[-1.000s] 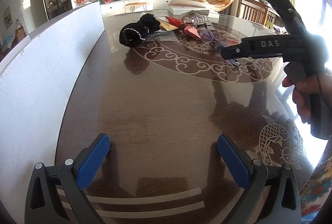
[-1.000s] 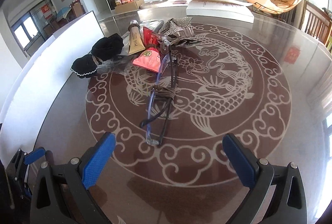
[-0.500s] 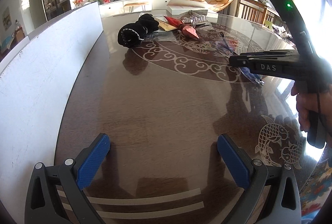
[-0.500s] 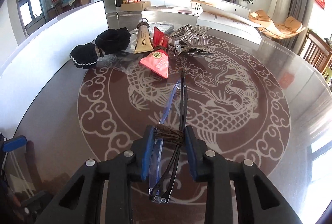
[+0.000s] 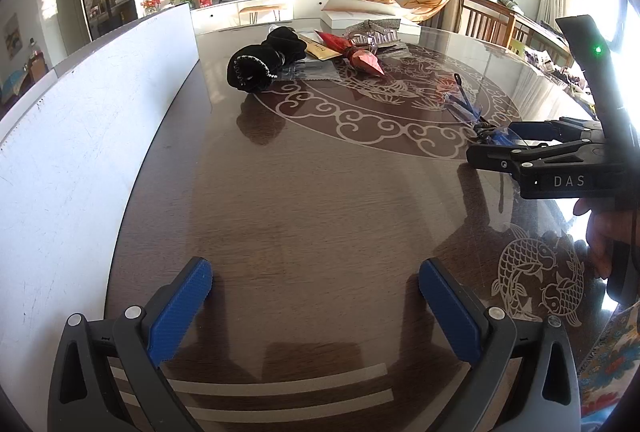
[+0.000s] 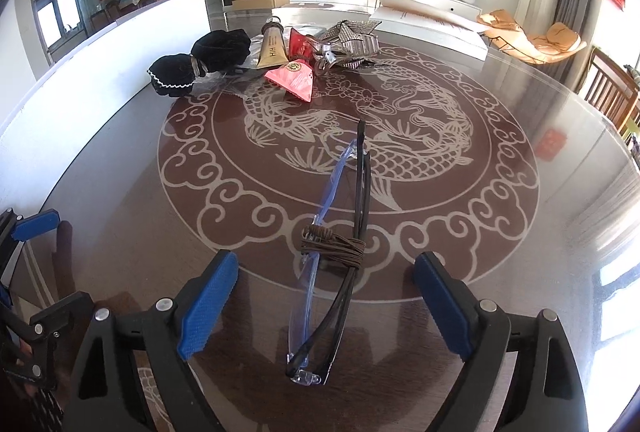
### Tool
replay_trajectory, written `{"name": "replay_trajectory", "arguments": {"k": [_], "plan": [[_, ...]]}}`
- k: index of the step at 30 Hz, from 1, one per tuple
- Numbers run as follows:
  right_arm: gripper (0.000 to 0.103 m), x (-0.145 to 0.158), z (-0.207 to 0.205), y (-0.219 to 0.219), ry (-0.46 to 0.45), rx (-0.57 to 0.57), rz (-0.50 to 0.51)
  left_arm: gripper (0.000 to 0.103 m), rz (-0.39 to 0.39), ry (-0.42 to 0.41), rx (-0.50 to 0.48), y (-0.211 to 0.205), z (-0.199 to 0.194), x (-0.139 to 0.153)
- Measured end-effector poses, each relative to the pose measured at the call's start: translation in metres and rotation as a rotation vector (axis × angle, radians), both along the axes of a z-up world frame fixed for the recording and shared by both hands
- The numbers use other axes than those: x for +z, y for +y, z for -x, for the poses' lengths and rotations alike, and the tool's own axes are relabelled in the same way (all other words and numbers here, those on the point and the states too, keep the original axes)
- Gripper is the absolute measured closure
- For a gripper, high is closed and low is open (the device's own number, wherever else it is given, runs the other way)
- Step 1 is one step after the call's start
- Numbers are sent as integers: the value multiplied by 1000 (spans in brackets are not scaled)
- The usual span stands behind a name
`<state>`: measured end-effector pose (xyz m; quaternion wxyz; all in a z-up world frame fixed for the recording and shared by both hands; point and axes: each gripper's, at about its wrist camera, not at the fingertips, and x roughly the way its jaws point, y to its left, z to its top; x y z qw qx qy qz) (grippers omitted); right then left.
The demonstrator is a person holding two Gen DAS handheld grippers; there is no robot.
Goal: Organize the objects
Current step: 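Grasp the blue-framed eyeglasses with the right gripper, then grasp the black knit cap with the left gripper while the right gripper holds the eyeglasses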
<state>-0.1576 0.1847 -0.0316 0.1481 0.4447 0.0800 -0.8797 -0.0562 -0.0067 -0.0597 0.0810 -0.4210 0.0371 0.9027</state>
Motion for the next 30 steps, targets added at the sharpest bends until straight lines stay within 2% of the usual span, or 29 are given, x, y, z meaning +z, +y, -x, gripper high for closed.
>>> {"name": "replay_trajectory", "arguments": {"k": [8,16,21,27,30], "plan": [[3,-1,1,1,-9,-16,-5,0,0,0,0,0,0,0],[3,-1,1,2,-10,-17,-5,0,3,-26,-6,0,2,1],[2,-1,1,2,-9,-17,-6,0,7,-51,47,-5,2,2],[2,-1,1,2,-10,-17,-6,0,-114,-12,64,-14,22,20],[2,-1,1,2,-9,-17,-6,0,-117,13,20,-9,51,38]]}}
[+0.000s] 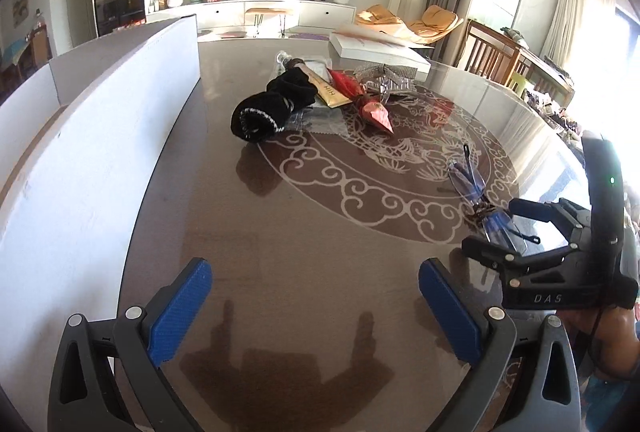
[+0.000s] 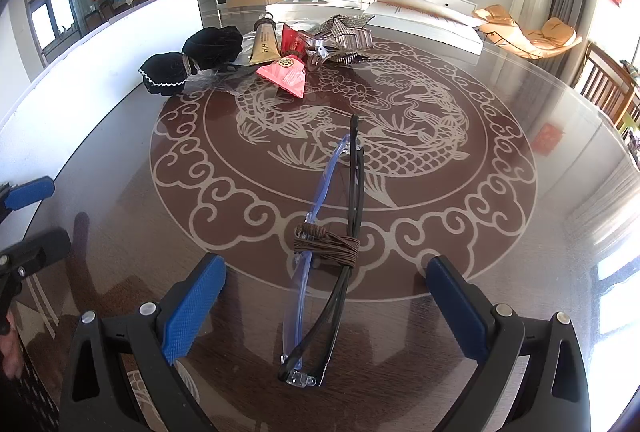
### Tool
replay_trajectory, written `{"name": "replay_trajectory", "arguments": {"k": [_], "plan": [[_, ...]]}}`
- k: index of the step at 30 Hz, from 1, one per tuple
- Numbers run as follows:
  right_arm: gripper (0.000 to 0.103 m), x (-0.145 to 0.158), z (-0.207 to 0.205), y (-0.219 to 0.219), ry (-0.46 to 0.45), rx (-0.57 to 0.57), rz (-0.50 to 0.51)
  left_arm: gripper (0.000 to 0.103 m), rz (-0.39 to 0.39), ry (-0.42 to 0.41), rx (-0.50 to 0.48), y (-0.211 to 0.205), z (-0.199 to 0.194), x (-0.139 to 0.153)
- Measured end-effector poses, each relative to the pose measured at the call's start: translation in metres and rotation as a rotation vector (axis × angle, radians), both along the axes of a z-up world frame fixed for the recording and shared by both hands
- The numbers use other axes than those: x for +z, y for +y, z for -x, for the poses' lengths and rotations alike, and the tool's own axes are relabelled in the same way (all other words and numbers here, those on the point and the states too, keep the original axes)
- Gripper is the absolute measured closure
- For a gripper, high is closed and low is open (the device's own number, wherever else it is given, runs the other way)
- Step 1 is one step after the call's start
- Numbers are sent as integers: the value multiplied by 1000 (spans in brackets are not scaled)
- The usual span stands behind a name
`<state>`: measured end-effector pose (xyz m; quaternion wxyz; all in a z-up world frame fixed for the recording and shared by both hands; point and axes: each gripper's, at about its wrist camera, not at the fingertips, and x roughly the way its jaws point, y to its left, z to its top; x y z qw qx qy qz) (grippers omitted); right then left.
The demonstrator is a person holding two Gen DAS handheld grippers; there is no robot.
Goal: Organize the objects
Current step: 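Grasp the black knit cap with the left gripper while the right gripper holds the eyeglasses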
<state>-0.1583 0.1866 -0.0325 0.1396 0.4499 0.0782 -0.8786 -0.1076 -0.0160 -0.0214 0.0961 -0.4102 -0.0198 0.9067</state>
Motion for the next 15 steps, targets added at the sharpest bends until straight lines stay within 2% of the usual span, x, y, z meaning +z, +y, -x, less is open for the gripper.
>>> {"name": "replay_trajectory", "arguments": {"k": [4,7,10,11,13,15], "plan": [[2,0,0,0,0,0,1,0,48,25,-25,6,65,22],[2,0,0,0,0,0,-1,0,98,-35,2,5,120,16],[2,0,0,1,1,-1,-2,2,107,-42,-18,6,148,5],[2,0,0,1,1,-1,-1,32,109,-33,-33,7,152,2],[2,1,0,2,-1,-1,2,74,130,-48,-38,8,152,-6],[2,1,0,2,-1,-2,2,74,108,-33,-34,5,138,-8]]}}
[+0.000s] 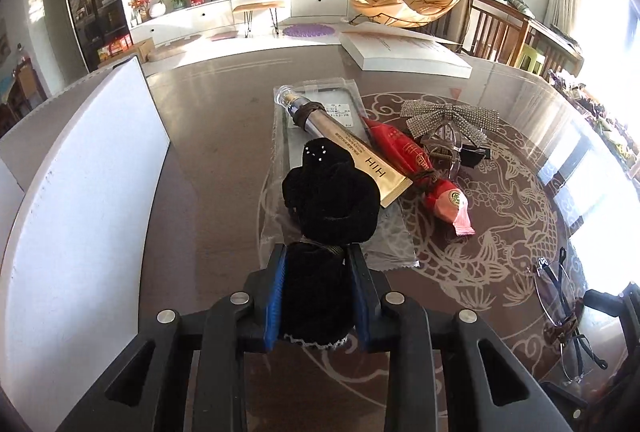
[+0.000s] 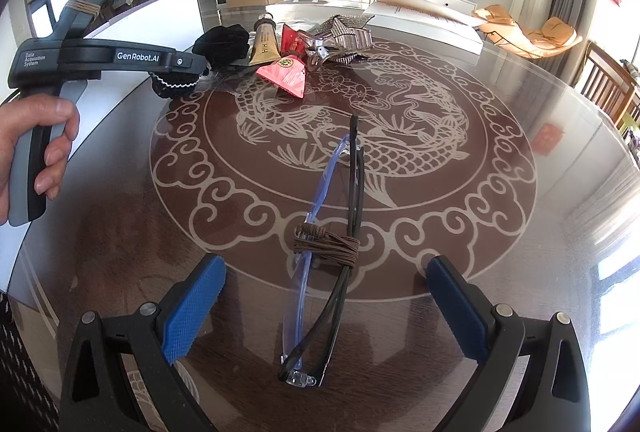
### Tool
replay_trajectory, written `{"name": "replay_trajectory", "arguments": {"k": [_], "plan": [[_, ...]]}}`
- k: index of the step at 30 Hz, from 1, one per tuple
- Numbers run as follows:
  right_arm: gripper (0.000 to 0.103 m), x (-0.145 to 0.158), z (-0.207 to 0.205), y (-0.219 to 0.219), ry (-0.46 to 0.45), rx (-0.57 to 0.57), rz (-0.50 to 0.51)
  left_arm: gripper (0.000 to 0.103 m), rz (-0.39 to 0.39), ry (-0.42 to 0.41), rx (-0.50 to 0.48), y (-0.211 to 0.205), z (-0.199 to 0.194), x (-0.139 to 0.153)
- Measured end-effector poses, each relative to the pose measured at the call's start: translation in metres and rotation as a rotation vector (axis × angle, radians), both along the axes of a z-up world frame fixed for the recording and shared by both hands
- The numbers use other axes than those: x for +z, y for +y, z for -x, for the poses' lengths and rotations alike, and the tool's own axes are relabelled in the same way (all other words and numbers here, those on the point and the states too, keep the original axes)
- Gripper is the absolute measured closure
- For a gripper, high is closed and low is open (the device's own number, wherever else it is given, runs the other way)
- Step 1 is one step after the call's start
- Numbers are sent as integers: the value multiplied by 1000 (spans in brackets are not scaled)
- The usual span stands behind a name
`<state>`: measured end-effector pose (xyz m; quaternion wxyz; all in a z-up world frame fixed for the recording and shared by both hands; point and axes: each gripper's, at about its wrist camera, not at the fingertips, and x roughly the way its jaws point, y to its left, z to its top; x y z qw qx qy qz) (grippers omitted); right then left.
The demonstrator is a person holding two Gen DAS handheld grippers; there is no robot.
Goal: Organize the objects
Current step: 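Grasp the black knit cap with the left gripper while the right gripper holds the eyeglasses, then carry the cap and eyeglasses into the white bin and open both grippers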
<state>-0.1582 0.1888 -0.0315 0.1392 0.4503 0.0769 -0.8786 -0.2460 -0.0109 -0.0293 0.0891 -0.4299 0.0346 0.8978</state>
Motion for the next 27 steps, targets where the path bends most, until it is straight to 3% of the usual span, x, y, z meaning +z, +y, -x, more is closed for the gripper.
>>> {"name": "replay_trajectory", "arguments": {"k": [6,7,10,11,16,18,19,20,21,22,23,25,27], "plan": [[2,0,0,-1,4,-1,-7,70,-95,-42,92,-15,-95,-2],[2,0,0,-2,6,-1,-9,62,-103,-52,102,-17,-111,-3],[2,1,-1,-2,9,-1,-14,18,-79,-56,117,-20,-142,-7],[2,1,-1,-3,7,-1,-12,15,-62,-40,119,-22,-147,-6],[2,1,0,-1,-2,-1,4,14,-43,-93,98,-25,-133,-18],[1,1,0,1,-10,6,17,15,19,-78,61,-17,-131,-23],[0,2,1,3,-19,10,26,18,59,-68,30,-10,-132,-24],[1,3,3,4,-38,12,30,38,63,-34,4,-5,-135,-22],[3,6,5,4,-60,10,25,49,51,-25,-21,-2,-135,-21],[14,9,7,4,-72,10,10,68,41,-24,-30,1,-135,-18],[39,12,10,2,-78,14,-16,69,50,-24,-25,3,-133,-17],[75,16,17,1,-119,23,-34,71,37,-19,-19,6,-134,-16],[75,18,22,6,-163,19,-4,72,-11,-16,-4,3,-141,-14]]}}
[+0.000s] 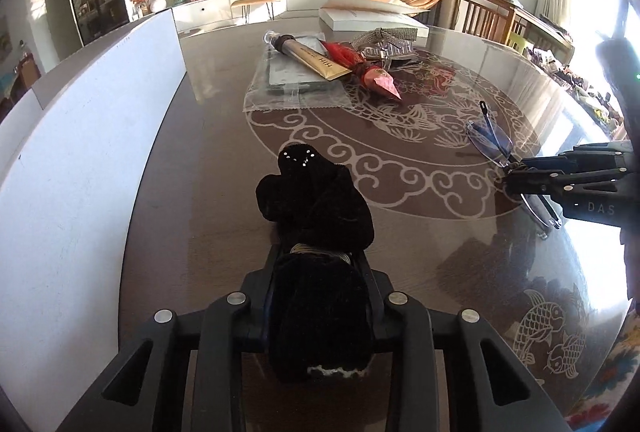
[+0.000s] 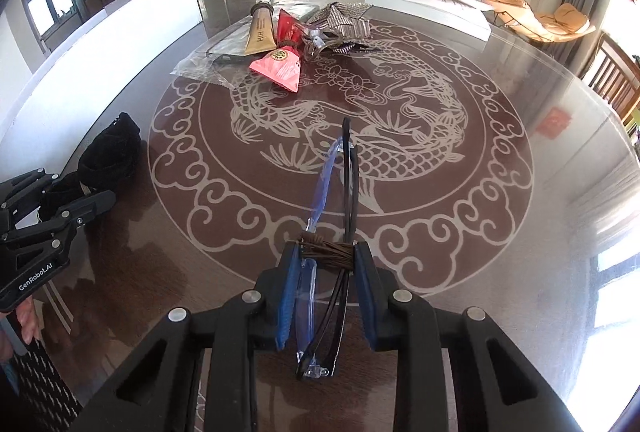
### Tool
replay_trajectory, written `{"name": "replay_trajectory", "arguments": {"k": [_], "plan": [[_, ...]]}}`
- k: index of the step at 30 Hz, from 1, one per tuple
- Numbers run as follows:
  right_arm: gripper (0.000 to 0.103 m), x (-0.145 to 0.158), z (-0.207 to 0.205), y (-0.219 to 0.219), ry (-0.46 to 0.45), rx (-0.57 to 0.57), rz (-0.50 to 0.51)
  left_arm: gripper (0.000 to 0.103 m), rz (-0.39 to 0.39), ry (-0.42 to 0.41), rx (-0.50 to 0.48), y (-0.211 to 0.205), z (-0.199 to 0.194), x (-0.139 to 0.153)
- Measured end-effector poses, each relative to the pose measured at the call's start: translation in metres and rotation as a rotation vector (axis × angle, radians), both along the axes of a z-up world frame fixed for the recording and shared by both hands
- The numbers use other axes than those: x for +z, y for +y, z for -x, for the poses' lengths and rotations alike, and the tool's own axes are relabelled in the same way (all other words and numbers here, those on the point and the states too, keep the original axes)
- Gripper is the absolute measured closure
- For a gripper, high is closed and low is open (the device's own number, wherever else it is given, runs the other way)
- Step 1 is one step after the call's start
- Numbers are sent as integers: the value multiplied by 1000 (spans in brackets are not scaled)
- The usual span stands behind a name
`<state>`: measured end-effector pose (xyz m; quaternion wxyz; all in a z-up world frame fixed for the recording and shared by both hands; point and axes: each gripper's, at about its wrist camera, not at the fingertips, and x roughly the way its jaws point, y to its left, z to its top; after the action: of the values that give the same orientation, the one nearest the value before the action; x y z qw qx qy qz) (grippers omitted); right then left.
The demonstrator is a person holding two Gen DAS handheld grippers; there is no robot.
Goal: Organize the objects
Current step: 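Carry the cap and eyeglasses into the white bin and open both grippers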
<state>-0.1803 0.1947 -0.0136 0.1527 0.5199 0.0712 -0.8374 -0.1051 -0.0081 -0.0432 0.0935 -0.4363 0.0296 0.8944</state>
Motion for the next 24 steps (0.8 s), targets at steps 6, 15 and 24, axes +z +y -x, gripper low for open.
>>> {"name": "replay_trajectory", "arguments": {"k": [6,15,24], "plan": [[75,31,-9,15,-4,-40,195,72,-178,126,63,-25,-44,52],[75,129,-17,-117,112,187,407,72,-195,258,213,-128,-72,133],[75,131,-58,-307,71,497,405,72,-105,129,469,-273,-68,123]]}}
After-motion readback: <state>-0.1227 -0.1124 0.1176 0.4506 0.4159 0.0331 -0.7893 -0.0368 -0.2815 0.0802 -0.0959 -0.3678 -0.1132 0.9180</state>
